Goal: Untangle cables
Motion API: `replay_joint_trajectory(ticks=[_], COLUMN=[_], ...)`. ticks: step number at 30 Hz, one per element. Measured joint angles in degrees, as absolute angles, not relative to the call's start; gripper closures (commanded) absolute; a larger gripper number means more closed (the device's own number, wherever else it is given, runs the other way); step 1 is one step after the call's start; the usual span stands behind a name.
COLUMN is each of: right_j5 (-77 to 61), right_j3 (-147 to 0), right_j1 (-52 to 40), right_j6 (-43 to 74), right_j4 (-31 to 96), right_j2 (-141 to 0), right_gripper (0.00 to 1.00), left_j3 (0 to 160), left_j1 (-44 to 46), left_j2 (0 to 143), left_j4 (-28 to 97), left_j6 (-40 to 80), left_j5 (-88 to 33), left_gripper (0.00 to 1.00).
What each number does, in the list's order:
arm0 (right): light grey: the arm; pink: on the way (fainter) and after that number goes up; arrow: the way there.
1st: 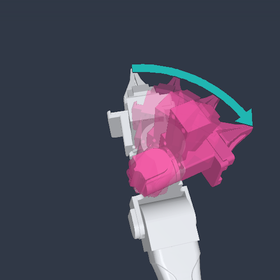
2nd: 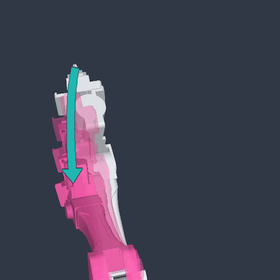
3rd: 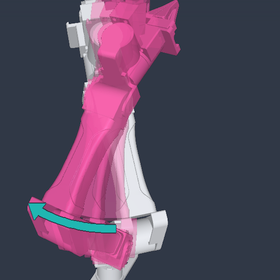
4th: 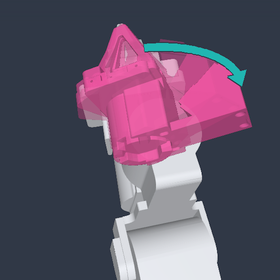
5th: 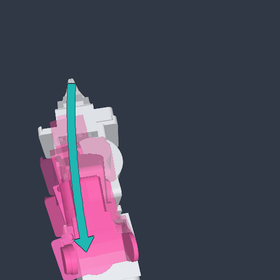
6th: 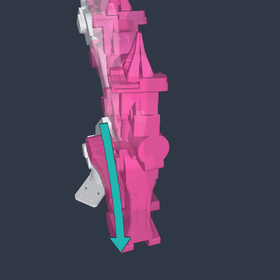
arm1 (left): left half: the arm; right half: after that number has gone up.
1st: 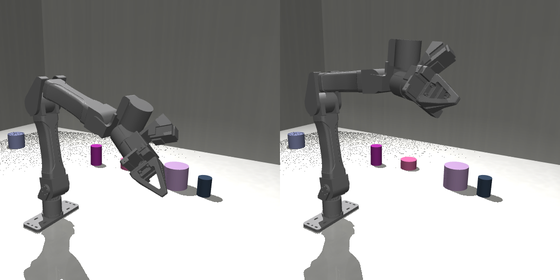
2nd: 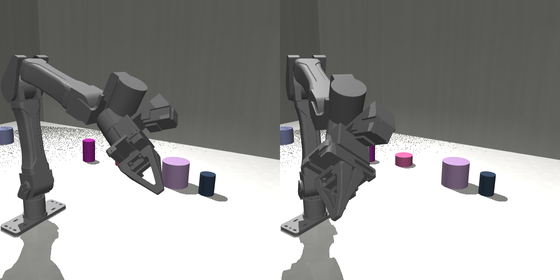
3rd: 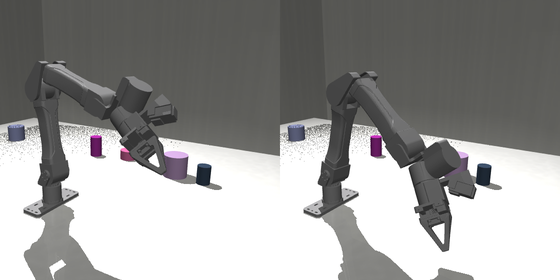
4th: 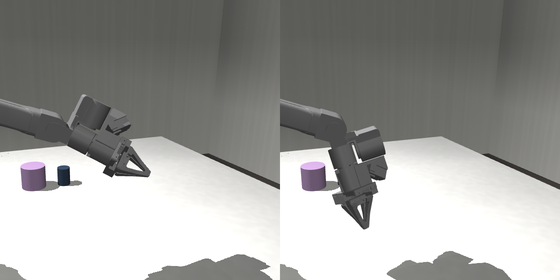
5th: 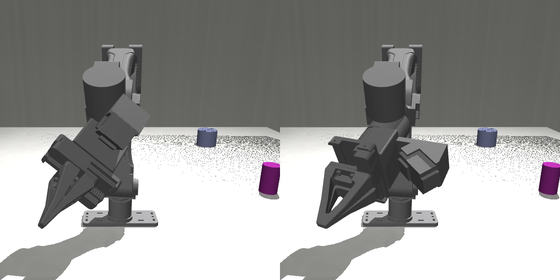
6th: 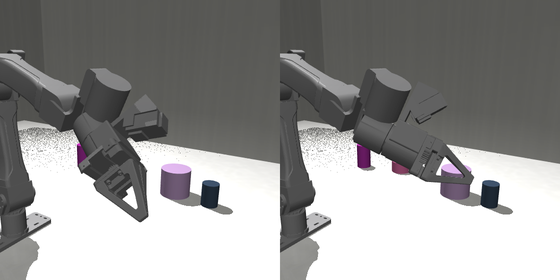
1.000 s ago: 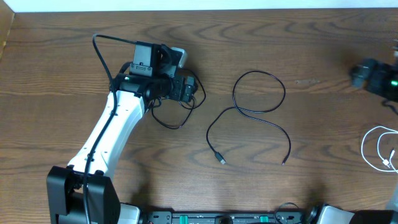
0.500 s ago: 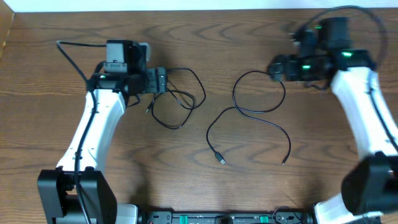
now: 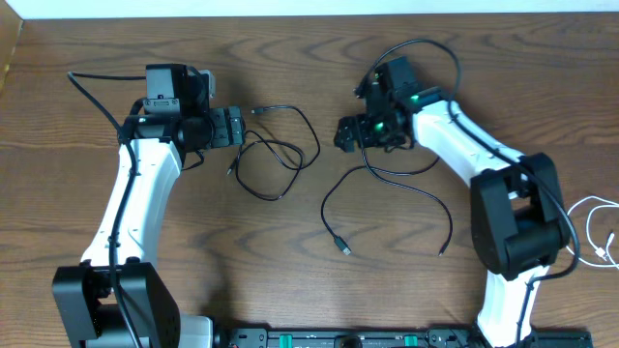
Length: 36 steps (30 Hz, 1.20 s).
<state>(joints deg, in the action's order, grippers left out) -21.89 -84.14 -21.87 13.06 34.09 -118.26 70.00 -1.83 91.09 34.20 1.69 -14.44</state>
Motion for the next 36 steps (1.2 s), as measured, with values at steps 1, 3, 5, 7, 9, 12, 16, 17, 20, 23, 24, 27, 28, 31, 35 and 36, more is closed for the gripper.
replay_joint_trajectory(ticks=[1,3,5,7,9,12,16,17,20,23,24,27,28,31,35,36], right_j5=[-22.0,-22.0,-21.8,-21.8,-21.7,-21.6,-21.4,-21.4,-21.4,-21.4,-21.4,-20.3,-19.2,-14.6,-6.9,-5.0], right_j3=[-84.1,-84.1,-84.1,-84.1,-84.1,-84.1,-84.1,-84.1,-84.1,-84.2,-84.3,-84.4,-84.6,-84.7,-86.0,-86.3], right_j1=[-22.3,-22.9,-23.2,-23.2,-23.2,-23.2,-23.2,-23.2,-23.2,-23.1,-22.9,-22.5,-22.3,-22.1,-21.6,-21.4], right_j6=[13.6,14.3,14.9,15.4,15.4,15.8,15.7,15.7,15.7,15.7,15.7,15.8,15.8,15.7,15.7,15.5], right_j4=[33.9,33.8,33.6,33.3,33.2,33.1,32.4,32.1,31.9,31.9,32.0,32.3,32.3,32.3,32.2,32.1], right_j2=[-118.6,-118.9,-118.9,-118.9,-118.9,-118.9,-118.9,-118.9,-118.9,-118.8,-118.8,-117.0,-115.6,-109.6,-99.2,-96.7], right_gripper=[0.20,0.28,0.46,0.76,0.99,0.99,0.99,0.99,0.99,0.99,0.99,0.99,0.99,0.99,0.99,0.99], left_j3=[70.0,70.0,70.0,70.0,70.0,70.0,70.0,70.0,70.0,70.0,70.0,70.0,70.0,70.0,70.0,70.0], left_j1=[-1.8,-1.8,-1.8,-1.8,-1.8,-1.8,-1.8,-1.8,-1.8,-1.8,-1.8,-1.8,-1.8,-1.8,-1.8,-1.8], left_j2=[91.1,91.1,91.1,91.1,91.1,91.1,91.1,91.1,91.1,91.1,91.1,91.1,91.1,91.1,91.1,91.1], left_j4=[34.3,34.4,34.6,34.6,34.8,35.0,35.4,35.5,35.6,35.7,35.8,35.8,35.8,35.8,35.8,35.8], left_j6=[1.7,1.7,1.5,1.5,1.5,1.5,1.5,1.5,1.5,1.5,1.5,1.5,1.5,1.5,1.5,1.5], left_j5=[-14.4,-14.4,-14.4,-14.4,-14.4,-14.4,-14.4,-14.4,-14.4,-14.4,-14.4,-14.4,-14.4,-14.4,-14.4,-14.4], left_gripper=[0.07,0.07,0.07,0.07,0.07,0.07,0.07,0.07,0.07,0.07,0.07,0.07,0.07,0.07,0.07,0.07])
